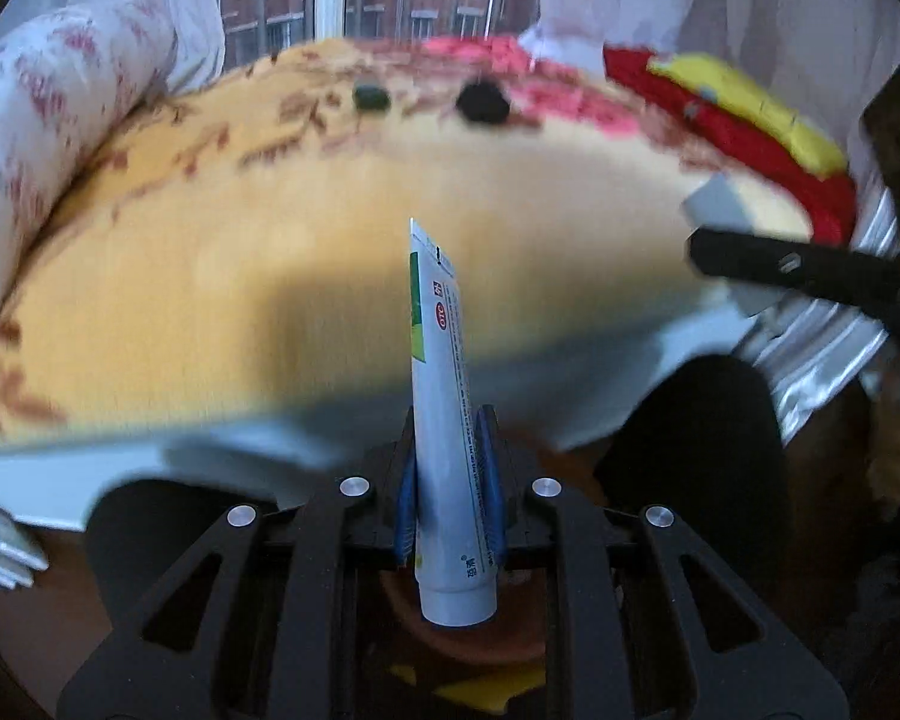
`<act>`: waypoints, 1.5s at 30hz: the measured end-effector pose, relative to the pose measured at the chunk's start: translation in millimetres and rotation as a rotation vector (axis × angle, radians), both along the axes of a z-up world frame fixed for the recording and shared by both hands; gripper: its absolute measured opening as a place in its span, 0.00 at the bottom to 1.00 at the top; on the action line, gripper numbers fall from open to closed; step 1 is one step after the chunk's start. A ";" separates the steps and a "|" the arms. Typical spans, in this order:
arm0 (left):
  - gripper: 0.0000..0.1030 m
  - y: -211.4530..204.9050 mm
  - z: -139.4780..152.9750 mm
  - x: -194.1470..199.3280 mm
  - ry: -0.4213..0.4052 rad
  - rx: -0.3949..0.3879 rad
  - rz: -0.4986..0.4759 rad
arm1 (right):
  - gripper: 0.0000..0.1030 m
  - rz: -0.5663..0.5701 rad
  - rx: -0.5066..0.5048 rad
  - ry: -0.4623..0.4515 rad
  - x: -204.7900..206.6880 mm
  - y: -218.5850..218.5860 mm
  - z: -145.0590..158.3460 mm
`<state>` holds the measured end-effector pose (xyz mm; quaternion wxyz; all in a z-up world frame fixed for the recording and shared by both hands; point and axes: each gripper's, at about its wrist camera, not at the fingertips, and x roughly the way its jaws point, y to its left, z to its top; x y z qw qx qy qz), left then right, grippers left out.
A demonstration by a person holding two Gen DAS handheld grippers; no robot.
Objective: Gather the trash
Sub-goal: 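Carry the toothpaste tube and plug to the orange bucket and release both, then grasp the black puff with the right gripper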
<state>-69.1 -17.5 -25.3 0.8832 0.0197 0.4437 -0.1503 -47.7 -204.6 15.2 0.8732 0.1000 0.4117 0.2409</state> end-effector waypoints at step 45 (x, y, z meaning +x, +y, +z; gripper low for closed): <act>0.75 15.8 16.2 21.4 0.074 -0.023 0.041 | 0.67 -0.024 -0.105 0.028 19.3 -0.7 17.1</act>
